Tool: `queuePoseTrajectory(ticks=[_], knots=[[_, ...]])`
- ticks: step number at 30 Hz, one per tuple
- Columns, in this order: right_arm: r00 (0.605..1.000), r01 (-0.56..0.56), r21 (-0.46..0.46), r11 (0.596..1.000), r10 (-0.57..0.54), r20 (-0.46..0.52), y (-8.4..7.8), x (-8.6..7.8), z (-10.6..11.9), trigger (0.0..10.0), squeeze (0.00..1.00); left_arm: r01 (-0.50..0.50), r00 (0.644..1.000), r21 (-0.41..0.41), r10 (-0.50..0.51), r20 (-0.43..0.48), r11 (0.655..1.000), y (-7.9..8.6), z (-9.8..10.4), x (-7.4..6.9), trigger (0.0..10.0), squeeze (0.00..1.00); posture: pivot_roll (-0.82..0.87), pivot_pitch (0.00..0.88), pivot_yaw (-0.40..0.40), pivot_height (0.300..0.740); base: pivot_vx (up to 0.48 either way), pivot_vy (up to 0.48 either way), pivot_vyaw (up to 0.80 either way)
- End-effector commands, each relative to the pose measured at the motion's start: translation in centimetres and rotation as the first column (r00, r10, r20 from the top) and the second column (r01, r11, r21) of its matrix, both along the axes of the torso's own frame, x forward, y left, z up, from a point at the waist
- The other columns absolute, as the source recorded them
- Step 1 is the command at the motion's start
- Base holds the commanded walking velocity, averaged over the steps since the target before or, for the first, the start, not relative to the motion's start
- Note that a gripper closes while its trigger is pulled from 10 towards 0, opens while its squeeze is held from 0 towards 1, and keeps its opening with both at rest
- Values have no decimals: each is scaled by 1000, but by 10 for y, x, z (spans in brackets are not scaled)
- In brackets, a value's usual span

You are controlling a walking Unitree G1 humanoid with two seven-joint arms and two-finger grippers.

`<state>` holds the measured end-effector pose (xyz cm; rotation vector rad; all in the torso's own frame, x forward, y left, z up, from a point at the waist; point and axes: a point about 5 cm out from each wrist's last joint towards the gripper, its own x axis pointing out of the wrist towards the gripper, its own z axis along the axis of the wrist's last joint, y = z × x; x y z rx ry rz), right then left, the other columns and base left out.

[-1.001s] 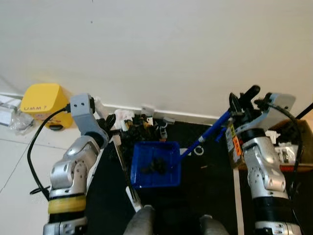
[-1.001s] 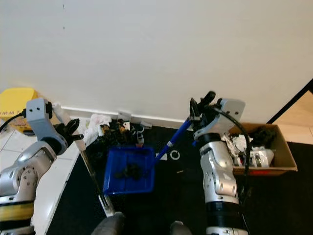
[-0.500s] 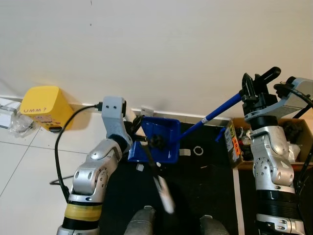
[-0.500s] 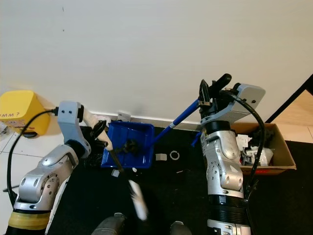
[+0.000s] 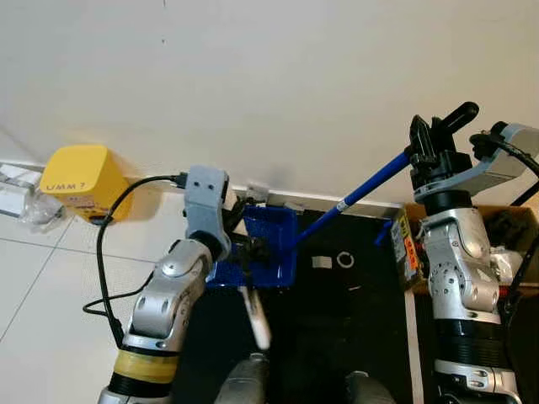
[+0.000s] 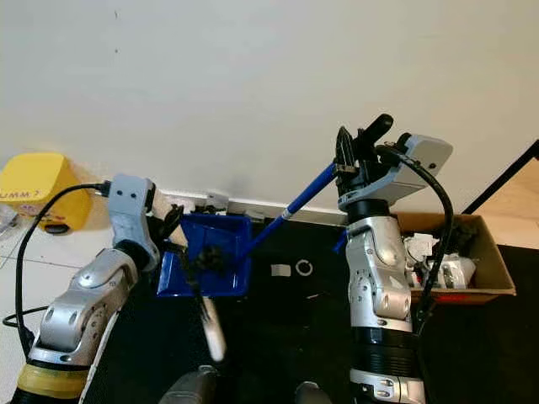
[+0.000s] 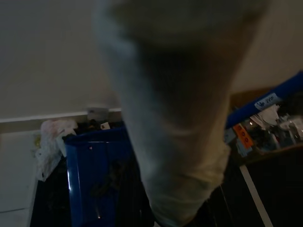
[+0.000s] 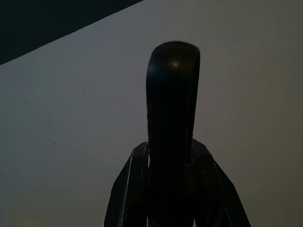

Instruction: Sweep floor

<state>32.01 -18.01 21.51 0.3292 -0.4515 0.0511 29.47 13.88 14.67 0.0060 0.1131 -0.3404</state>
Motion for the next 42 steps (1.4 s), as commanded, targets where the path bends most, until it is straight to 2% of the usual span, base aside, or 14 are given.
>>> queuePoseTrajectory(ticks=[1,6,11,16,17,23,28,42], knots=[[999,15,64,998,-17,43,-7,-1,8,10000,0,-23,999,42,21,35,999,5,1,0,10000,0,151,117,49,740,0,0,0],[994,60,87,994,-68,85,-23,0,23,10000,0,-7,999,61,4,44,998,2,0,-1,10000,0,148,115,51,740,0,0,0],[989,96,96,991,-106,103,-30,-1,28,10000,0,-1,999,74,-3,49,997,1,-1,-1,10000,0,146,117,51,740,0,0,0],[991,90,89,992,-98,87,-28,-1,23,10000,0,-7,999,78,4,47,997,2,-3,-1,10000,0,147,118,51,740,0,0,0],[994,73,81,994,-79,71,-22,-1,18,10000,0,-11,999,89,6,53,996,3,-4,-1,10000,0,149,118,49,740,0,0,0],[997,44,74,996,-48,56,-13,1,14,10000,0,-31,998,94,26,53,995,4,-7,0,10000,0,149,115,45,740,0,0,0],[998,35,71,997,-39,50,-12,2,14,10000,0,-41,998,93,36,54,995,5,-8,1,10000,0,148,114,44,740,0,0,0],[999,27,66,997,-30,40,-11,3,11,10000,0,-81,996,87,77,48,993,12,-12,5,10000,0,144,105,40,740,71,-272,0]])
